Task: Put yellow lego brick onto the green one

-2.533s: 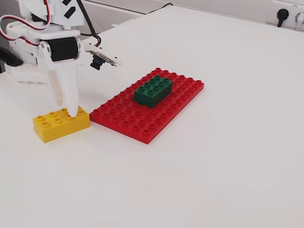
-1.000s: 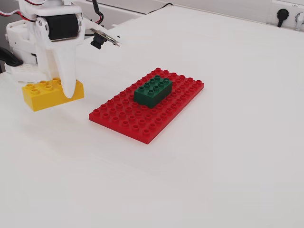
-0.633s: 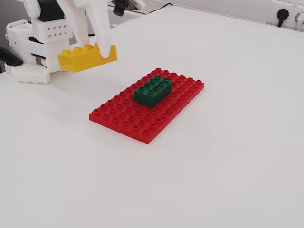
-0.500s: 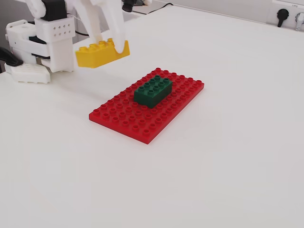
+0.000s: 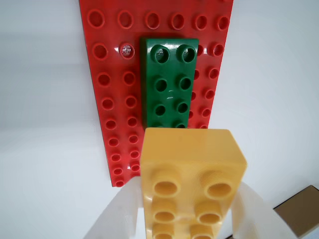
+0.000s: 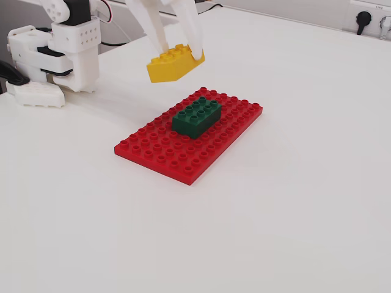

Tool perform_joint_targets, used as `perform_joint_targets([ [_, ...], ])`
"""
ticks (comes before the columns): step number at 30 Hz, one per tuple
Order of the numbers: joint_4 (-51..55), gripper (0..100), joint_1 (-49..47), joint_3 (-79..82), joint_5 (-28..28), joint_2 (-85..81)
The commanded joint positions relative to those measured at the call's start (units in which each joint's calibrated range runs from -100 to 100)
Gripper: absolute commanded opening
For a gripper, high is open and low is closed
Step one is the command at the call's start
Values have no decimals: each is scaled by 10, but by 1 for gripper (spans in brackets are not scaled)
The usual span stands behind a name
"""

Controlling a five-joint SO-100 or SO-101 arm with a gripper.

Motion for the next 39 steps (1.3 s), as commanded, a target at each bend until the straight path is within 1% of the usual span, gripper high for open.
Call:
perform_joint_targets([
  [1, -28, 12, -16, -12, -5, 58],
  [4, -51, 12, -22, -12, -15, 96],
  [9, -80, 12, -42, -15, -25, 110],
  [17, -81, 12, -84, -21, -46, 111],
  [24, -72, 12, -75, -12, -53, 108],
  [30, -71, 12, -28, -12, -47, 109],
  [33, -74, 12, -22, -3, -37, 111],
  [39, -82, 12, -31, 7, -37, 110],
])
